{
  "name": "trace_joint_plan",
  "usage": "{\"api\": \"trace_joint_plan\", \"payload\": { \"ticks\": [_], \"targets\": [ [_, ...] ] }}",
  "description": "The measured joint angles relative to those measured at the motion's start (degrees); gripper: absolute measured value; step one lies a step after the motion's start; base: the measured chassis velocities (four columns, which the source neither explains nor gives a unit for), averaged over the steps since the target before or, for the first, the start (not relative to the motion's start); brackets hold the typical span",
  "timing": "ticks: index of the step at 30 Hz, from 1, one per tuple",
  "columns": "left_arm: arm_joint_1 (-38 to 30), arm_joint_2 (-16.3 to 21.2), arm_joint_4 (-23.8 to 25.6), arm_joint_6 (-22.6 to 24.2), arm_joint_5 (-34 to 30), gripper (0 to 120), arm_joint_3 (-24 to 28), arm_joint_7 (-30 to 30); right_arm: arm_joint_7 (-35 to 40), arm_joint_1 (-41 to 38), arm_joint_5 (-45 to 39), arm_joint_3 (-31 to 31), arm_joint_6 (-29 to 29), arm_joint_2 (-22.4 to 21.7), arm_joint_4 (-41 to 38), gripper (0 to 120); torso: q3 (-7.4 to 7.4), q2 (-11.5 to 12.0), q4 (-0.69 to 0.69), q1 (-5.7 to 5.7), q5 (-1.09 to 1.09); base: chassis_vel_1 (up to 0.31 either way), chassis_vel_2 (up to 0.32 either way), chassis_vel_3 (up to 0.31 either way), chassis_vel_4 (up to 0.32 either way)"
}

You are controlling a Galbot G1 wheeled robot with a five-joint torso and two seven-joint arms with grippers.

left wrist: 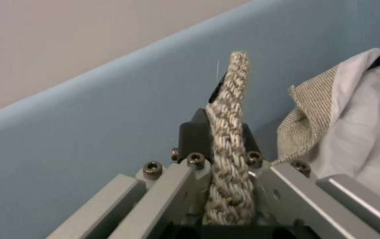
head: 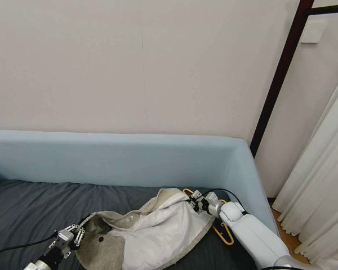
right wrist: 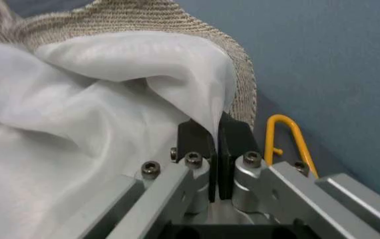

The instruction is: Pick up the clothes from the sofa and hang them on the clothes hanger.

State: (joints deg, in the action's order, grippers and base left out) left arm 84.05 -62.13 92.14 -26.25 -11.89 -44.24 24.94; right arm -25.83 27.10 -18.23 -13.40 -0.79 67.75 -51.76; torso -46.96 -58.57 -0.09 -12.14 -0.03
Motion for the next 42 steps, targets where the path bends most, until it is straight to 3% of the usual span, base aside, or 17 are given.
{"api": "trace_joint_plan", "payload": {
  "ticks": [5,6,9,15,16,21,22,24,26,34,38,40,42],
  "targets": [
    [-1.2,1.4,2.6,1.0,-4.7,0,1.3,-7.9,3.0,5.0,-11.2,2.4,0.4,-7.6,-18.5,0,0.00,0.0,0.03,0.00,-0.02,0.000,0.000,0.000,0.000],
    [-1.2,1.4,2.6,1.0,-4.7,0,1.3,-7.9,3.0,5.0,-11.2,2.4,0.4,-7.6,-18.5,0,0.00,0.0,0.03,0.00,-0.02,0.000,0.000,0.000,0.000],
    [-3.7,2.5,5.6,2.2,-11.5,0,2.6,-14.5,8.2,7.0,-15.0,4.5,2.2,-11.9,-26.7,0,0.01,0.0,0.00,0.01,0.00,0.000,0.000,0.000,0.000],
    [-6.9,3.6,7.8,2.1,-16.9,0,3.5,-14.7,16.4,9.7,-12.2,9.1,6.9,-16.1,-33.6,0,0.00,0.0,0.01,0.00,0.01,0.000,0.000,0.000,0.000],
    [-6.9,3.6,7.8,2.1,-16.9,0,3.5,-14.7,16.4,9.7,-12.2,9.1,6.9,-16.1,-33.6,0,0.00,0.0,0.01,0.00,0.01,0.000,0.000,0.000,0.000],
    [-3.6,0.4,6.6,-1.0,-12.6,0,4.7,-10.6,20.2,21.6,7.2,11.4,13.8,-18.4,-34.1,0,0.01,0.0,0.04,0.01,-0.02,0.000,0.000,0.000,0.000],
    [-3.6,0.4,6.6,-1.0,-12.6,0,4.7,-10.6,20.2,21.6,7.2,11.4,13.8,-18.4,-34.1,0,0.01,0.0,0.04,0.01,-0.02,0.000,0.000,0.000,0.000],
    [-2.6,-1.7,5.5,-2.4,-10.5,0,5.3,-9.6,21.8,28.3,16.9,10.2,16.6,-17.2,-30.9,0,0.00,0.0,-0.01,0.01,0.01,0.000,0.000,0.000,0.000],
    [-2.1,-2.8,5.0,-3.0,-9.3,0,5.5,-8.9,22.9,32.4,21.5,8.1,17.6,-15.6,-28.4,0,0.01,0.0,-0.02,0.01,0.00,0.000,0.000,0.000,0.000],
    [-2.6,-2.4,4.1,-3.0,-8.6,0,5.5,-8.6,23.4,35.4,24.2,2.8,17.6,-12.1,-25.6,0,0.01,0.0,0.02,0.01,-0.02,0.000,0.000,0.000,0.000],
    [-2.9,-1.4,3.2,-2.9,-8.3,0,4.9,-8.7,22.3,35.1,23.6,1.6,17.6,-13.1,-26.9,15,0.01,0.0,0.02,0.01,-0.01,0.000,0.000,0.000,0.000],
    [-3.0,-0.8,2.5,-2.7,-8.1,0,4.4,-8.9,17.6,35.4,21.2,1.6,18.6,-15.5,-29.2,23,0.00,0.0,0.02,0.01,-0.02,0.000,0.000,0.000,0.000],
    [-3.0,-0.4,2.3,-2.4,-8.1,0,4.2,-9.0,7.8,35.6,16.1,2.4,22.7,-17.9,-30.8,31,0.00,0.0,0.00,0.01,-0.02,0.000,0.000,0.000,0.000]
  ]
}}
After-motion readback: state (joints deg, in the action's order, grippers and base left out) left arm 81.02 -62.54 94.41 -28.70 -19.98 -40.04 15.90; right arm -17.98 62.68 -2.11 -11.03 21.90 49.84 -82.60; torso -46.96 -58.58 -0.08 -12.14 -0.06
